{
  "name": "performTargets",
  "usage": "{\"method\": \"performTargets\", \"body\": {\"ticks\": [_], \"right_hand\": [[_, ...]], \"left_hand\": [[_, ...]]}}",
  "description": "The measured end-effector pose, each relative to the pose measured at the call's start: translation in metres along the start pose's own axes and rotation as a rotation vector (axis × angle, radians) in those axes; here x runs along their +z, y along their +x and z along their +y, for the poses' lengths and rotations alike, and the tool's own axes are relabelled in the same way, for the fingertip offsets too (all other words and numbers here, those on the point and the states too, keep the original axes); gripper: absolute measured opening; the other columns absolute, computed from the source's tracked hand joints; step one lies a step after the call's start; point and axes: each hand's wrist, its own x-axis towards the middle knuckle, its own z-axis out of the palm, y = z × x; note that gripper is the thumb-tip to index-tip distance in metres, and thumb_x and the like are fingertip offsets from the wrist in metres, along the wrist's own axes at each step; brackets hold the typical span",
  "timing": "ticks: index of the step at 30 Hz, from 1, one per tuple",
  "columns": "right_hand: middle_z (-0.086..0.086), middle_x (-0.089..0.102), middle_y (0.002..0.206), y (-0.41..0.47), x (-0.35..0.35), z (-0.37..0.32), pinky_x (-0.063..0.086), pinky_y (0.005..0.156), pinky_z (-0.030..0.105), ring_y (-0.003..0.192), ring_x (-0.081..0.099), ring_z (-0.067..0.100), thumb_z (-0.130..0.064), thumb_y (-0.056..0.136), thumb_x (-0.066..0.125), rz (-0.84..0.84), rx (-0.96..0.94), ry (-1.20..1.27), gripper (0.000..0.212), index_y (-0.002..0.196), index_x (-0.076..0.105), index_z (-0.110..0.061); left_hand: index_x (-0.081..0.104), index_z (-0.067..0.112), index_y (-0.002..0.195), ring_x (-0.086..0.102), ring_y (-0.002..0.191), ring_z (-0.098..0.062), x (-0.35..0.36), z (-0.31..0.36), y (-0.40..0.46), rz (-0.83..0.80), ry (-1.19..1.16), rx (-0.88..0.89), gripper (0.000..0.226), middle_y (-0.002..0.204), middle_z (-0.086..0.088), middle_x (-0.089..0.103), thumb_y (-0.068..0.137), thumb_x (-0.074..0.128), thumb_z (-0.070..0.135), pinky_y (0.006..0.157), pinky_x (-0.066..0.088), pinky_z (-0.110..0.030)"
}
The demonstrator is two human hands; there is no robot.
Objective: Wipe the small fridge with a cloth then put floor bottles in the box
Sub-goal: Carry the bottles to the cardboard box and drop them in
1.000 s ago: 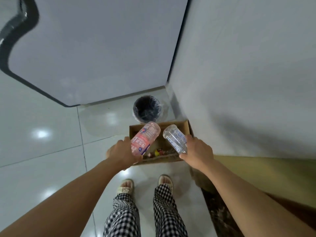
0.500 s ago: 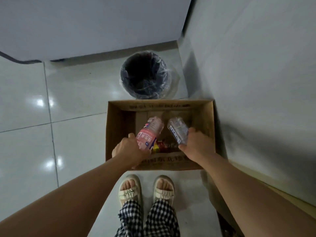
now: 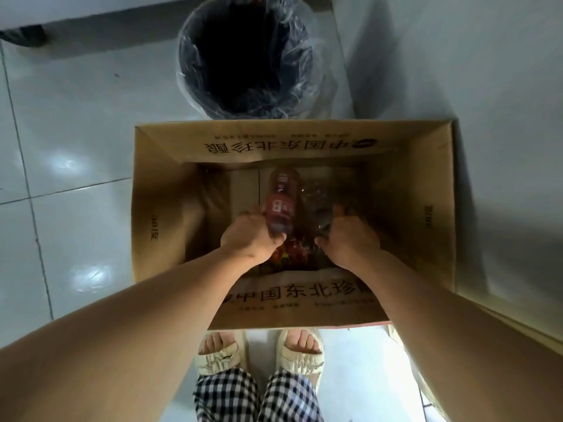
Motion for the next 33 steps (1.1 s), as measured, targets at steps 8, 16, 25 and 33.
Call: {"method": "performTargets", "body": {"ticks": [8,16,25,33], "right_hand": [[0.007,0.045,0.136,-0.051,-0.046,-0.014,0.045,0.088,0.037,0.124,0.043,0.028,-0.038,0.086,0.064,-0.002,-0.138,-0.07,0.061,0.136,0.035,-0.021],[0.003,0.044,0.137,-0.155,-0.173,-0.059,0.041,0.102,0.038,0.126,0.043,0.023,-0.039,0.086,0.065,0.067,-0.295,-0.182,0.063,0.139,0.034,-0.021],[0.004,0.048,0.133,-0.283,-0.312,-0.137,0.048,0.093,0.035,0.117,0.052,0.021,-0.038,0.088,0.063,0.229,-0.468,-0.245,0.057,0.135,0.038,-0.019],[0.008,0.046,0.129,-0.37,-0.389,-0.189,0.044,0.092,0.039,0.115,0.047,0.026,-0.033,0.088,0.061,0.283,-0.598,-0.347,0.055,0.135,0.037,-0.014]], "left_hand": [[0.042,0.016,0.129,0.059,0.105,-0.023,-0.05,0.014,-0.056,0.025,0.144,0.094,0.055,0.119,-0.005,0.058,0.084,0.065,0.039,0.083,0.049,-0.035],[0.04,0.021,0.134,0.053,0.118,-0.02,-0.173,0.031,-0.166,0.157,0.111,0.09,0.06,0.129,0.001,0.055,0.083,0.067,0.036,0.097,0.043,-0.038],[0.04,0.021,0.132,0.055,0.113,-0.019,-0.316,0.018,-0.309,0.257,0.168,0.067,0.055,0.124,0.002,0.056,0.085,0.063,0.039,0.091,0.045,-0.034],[0.04,0.019,0.132,0.055,0.111,-0.019,-0.395,0.004,-0.421,0.343,0.203,0.032,0.054,0.124,-0.001,0.055,0.086,0.061,0.038,0.089,0.043,-0.032]]}}
